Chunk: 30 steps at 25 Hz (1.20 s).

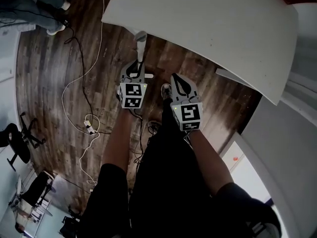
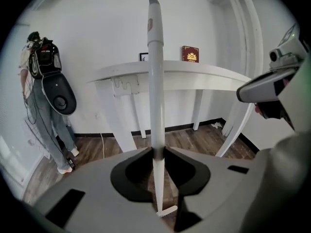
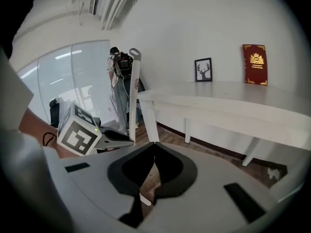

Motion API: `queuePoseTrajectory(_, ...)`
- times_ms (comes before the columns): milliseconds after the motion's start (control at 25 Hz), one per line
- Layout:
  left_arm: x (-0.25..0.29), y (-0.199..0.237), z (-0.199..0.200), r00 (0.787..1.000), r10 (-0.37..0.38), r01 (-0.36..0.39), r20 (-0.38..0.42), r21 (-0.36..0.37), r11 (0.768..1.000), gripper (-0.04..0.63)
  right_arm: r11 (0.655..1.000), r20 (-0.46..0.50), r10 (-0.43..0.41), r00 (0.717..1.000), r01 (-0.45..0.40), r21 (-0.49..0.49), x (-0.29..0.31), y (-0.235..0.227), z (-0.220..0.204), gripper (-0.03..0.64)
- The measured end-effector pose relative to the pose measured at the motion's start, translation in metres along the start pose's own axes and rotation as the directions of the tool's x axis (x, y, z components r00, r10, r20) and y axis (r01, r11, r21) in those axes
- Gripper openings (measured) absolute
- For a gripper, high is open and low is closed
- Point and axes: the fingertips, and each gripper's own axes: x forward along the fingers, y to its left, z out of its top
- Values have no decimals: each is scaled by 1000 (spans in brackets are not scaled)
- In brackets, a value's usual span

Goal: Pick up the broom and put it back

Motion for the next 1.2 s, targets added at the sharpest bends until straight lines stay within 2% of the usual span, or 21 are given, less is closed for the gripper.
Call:
queuePoseTrajectory(160,10,1,4,1000,0,0,3,-7,1000,75,1000,-13,-22,1000,22,14,4,-18,6,21)
queuePoseTrajectory(360,33,9,17,1000,4,-2,25,-47,999,76,1000,-28,3,1000,-4,-18,15,-22,11,21)
queuePoseTrajectory(560,43,15,19,997,40,-29,66,-153,988,78,998,-55,31,998,-34,-46,24,-22,6,23)
queuePoseTrajectory(800,30,14,31,994,39,-24,101,-145,989,78,996,-51,60,997,-63,-66,36,-6,17,21)
queuePoseTrajectory(960,17,20,36,990,55,-33,129,-171,985,89,993,-48,75,996,-79,-83,36,2,23,23)
queuePoseTrajectory(1160,-17,30,37,980,134,-107,149,-177,978,81,992,-42,84,996,-87,-89,30,10,27,23)
queuePoseTrajectory(1200,-28,31,37,976,154,-124,154,-188,974,42,992,-40,87,995,-90,-91,29,12,27,23)
